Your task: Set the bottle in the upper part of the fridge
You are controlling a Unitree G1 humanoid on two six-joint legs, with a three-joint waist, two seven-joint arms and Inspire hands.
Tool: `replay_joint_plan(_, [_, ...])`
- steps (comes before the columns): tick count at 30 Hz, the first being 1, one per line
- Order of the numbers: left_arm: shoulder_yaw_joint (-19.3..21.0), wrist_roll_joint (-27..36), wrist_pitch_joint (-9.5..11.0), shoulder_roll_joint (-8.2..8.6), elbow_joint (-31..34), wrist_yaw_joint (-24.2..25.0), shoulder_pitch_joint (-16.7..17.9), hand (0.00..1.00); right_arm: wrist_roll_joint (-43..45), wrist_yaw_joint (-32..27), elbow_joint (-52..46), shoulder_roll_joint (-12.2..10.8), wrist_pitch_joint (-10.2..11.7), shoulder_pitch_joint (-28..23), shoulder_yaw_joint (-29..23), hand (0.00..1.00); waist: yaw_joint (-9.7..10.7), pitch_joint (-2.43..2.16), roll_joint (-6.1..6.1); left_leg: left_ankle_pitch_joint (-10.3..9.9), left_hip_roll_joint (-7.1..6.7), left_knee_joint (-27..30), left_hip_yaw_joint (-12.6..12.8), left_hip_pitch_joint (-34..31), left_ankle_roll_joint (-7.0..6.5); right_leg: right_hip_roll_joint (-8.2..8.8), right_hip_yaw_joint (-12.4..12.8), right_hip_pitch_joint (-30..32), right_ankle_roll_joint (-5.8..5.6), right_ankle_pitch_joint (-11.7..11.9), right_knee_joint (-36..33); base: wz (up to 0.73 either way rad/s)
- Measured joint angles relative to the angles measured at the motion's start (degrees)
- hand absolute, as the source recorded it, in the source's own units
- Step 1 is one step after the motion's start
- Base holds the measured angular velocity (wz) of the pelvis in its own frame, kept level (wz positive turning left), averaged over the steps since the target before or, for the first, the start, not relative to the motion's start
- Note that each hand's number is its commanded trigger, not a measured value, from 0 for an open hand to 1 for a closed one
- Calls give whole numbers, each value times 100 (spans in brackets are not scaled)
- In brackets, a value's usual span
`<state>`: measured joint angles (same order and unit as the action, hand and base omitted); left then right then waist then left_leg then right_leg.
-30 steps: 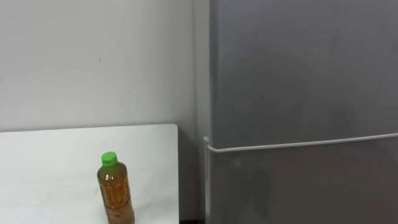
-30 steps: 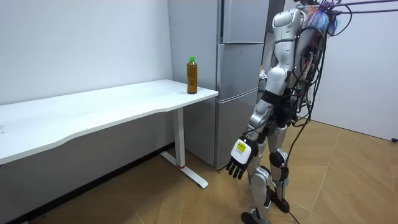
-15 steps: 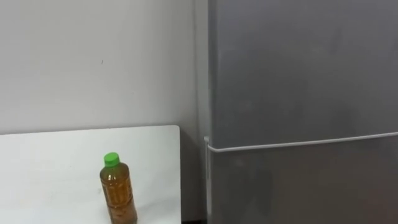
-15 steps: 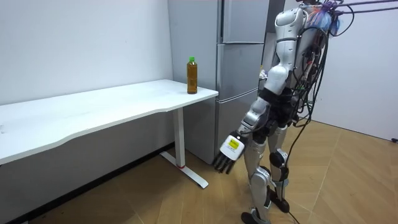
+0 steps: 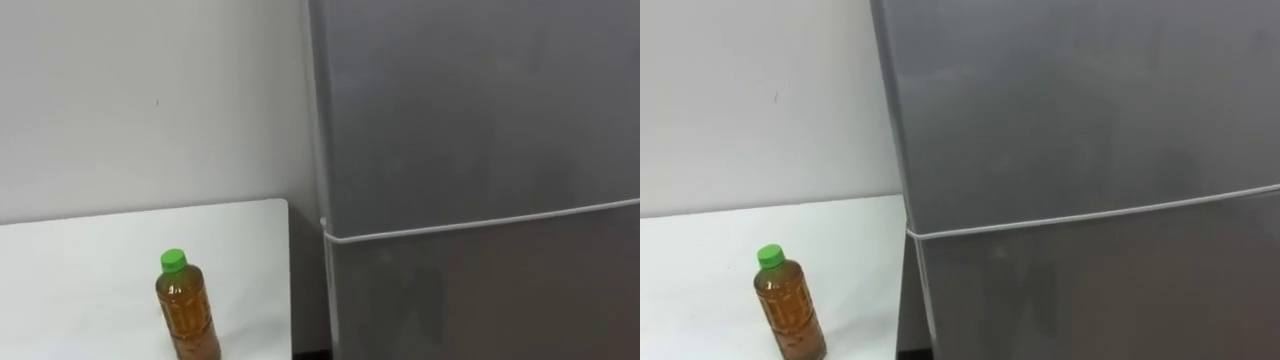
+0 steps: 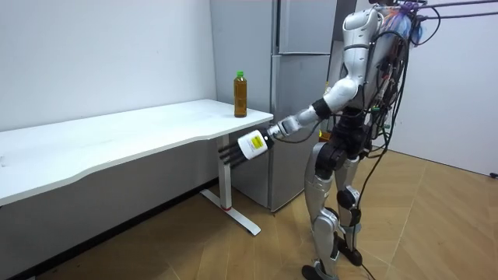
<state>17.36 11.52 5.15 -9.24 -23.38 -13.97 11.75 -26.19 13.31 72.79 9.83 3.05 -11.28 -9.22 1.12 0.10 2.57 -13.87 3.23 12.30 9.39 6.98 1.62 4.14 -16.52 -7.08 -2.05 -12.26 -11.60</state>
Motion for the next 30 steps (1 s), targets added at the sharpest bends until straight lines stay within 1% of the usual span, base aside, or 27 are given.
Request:
replay_joint_plan(2, [98, 3, -1, -18, 705, -125, -62, 0, 47, -3, 9, -39, -6, -9, -56, 0, -5, 7, -17, 0, 4, -1, -10, 4, 0, -16, 52, -3, 1, 1, 7, -4])
replay_joint_plan(3, [118, 11, -10, -36, 891, -144, -83, 0, 57, -3, 10, -44, -11, -12, -84, 0, -3, 8, -19, 0, 4, -1, -10, 6, 0, -16, 55, -10, 1, 1, 7, 0])
replay_joint_plan(5, [246, 14, 6, -69, 1678, -161, -126, 0, 64, -4, 15, -46, -12, -54, -124, 0, 0, 18, -29, 0, -3, -18, -2, 61, 0, -13, 68, -51, 0, 1, 10, -2])
replay_joint_plan(7, [311, 10, 11, -123, 2056, -172, -257, 0, -21, -4, 14, -58, -12, -73, -127, 0, 7, 17, -11, 0, -3, -21, 1, 70, 0, -16, 72, -69, 0, 1, 34, 0])
replay_joint_plan(8, [361, 9, 9, -122, 2409, -179, -292, 0, -51, -3, 28, -78, -11, -73, -171, 0, 20, 17, -5, 0, -1, -22, -1, 52, 0, -24, 74, -57, 0, 2, 95, 0])
replay_joint_plan(10, [385, -2, 20, -122, 2896, -176, -324, 0, -53, 0, 37, -96, -21, -97, -269, 0, 42, 12, 9, 0, 2, -48, -3, 49, 0, -29, 79, -38, -1, 1, 87, 0])
replay_joint_plan(13, [413, -33, 15, -123, 3364, -193, -509, 0, -45, 4, 6, -105, -60, -108, -324, 0, 58, 9, 18, 0, -1, -50, -2, 45, 1, -28, 77, -39, -1, 2, 70, 0])
replay_joint_plan(14, [412, -141, 13, -123, 3556, -195, -557, 0, -37, 19, -9, -103, -61, -117, -327, 0, 74, 13, 15, 0, -2, -50, -3, 38, 1, -28, 72, -40, -1, 2, 82, 0])
replay_joint_plan(15, [409, -228, 13, -123, 3645, -195, -568, 0, -34, 24, -18, -103, -64, -116, -326, 0, 91, 18, 45, 0, -2, -49, -3, 37, 1, -28, 73, -40, -1, 2, 88, 0])
replay_joint_plan(16, [396, -321, 12, -123, 3811, -192, -575, 0, -35, 36, -56, -104, -67, -116, -325, 0, 129, 16, 20, 0, -3, -49, -2, 35, 1, -27, 71, -39, -1, 1, 89, 0])
replay_joint_plan(17, [370, -343, 10, -123, 3894, -167, -600, 0, -26, 46, -95, -102, -68, -116, -323, 0, 176, 32, 48, 0, -5, -48, -1, 24, 1, -24, 60, -41, -1, 1, 96, 0])
replay_joint_plan(18, [346, -378, 2, -123, 3901, -150, -636, 0, -24, 48, -111, -100, -66, -115, -323, 0, 188, 33, 46, 0, -5, -48, -5, 24, 1, -24, 59, -41, -1, 1, 96, 4])
replay_joint_plan(19, [247, -495, -70, -123, 3901, -107, -761, 0, -32, 49, -113, -96, -65, -113, -322, 0, 198, 52, 62, 0, -5, -49, -15, 18, 1, -24, 53, -47, -1, 2, 98, 3])
replay_joint_plan(20, [131, -498, -134, -123, 3917, -30, -864, 0, -52, 49, -113, -96, -65, -112, -321, 0, 201, 55, 73, 1, -6, -57, -16, 9, 1, -24, 46, -53, -1, 2, 100, 0])
replay_joint_plan(21, [70, -500, -152, -122, 3928, 9, -899, 0, -54, 51, -113, -96, -64, -110, -320, 0, 203, 55, 76, 1, -6, -58, -14, 5, 1, -25, 45, -69, -1, 2, 101, 0])
replay_joint_plan(22, [-44, -552, -211, -112, 3978, 126, -939, 0, -55, 54, -108, -96, -64, -99, -318, 0, 231, 58, 77, 1, -5, -57, -8, 9, 1, -25, 39, -73, -1, 2, 103, 0])
replay_joint_plan(23, [-155, -629, -257, -110, 4062, 219, -948, 0, -50, 55, -78, -96, -66, -67, -317, 0, 281, 58, 73, 1, -4, -57, -7, 6, 1, -25, 26, -66, -1, 2, 102, 0])
replay_joint_plan(25, [-257, -720, -274, -108, 4184, 352, -954, 0, -47, 50, -22, -105, -66, 9, -314, 0, 384, 54, 74, 1, -2, -57, -6, -26, 1, -24, 6, -34, -1, 3, 102, 0])
replay_joint_plan(26, [-370, -719, -289, -106, 4269, 371, -985, 0, -67, 43, -11, -115, -65, 16, -307, 0, 425, 55, 72, 1, -2, -57, -6, -35, 1, -25, 4, -30, -1, 5, 102, 0])
replay_joint_plan(28, [-515, -717, -346, -108, 4463, 411, -1035, 0, -90, -2, 79, -116, -67, 88, -271, 0, 497, 53, 56, 1, -3, -57, -12, -22, 1, -26, 55, -35, -1, 5, 100, -3])
replay_joint_plan(30, [-671, -716, -361, -107, 4660, 491, -1196, 0, -70, -16, 104, -117, -64, 127, -263, 0, 513, 55, 46, 1, -6, -58, -13, -18, 1, -27, 65, -36, -1, 6, 100, -4])
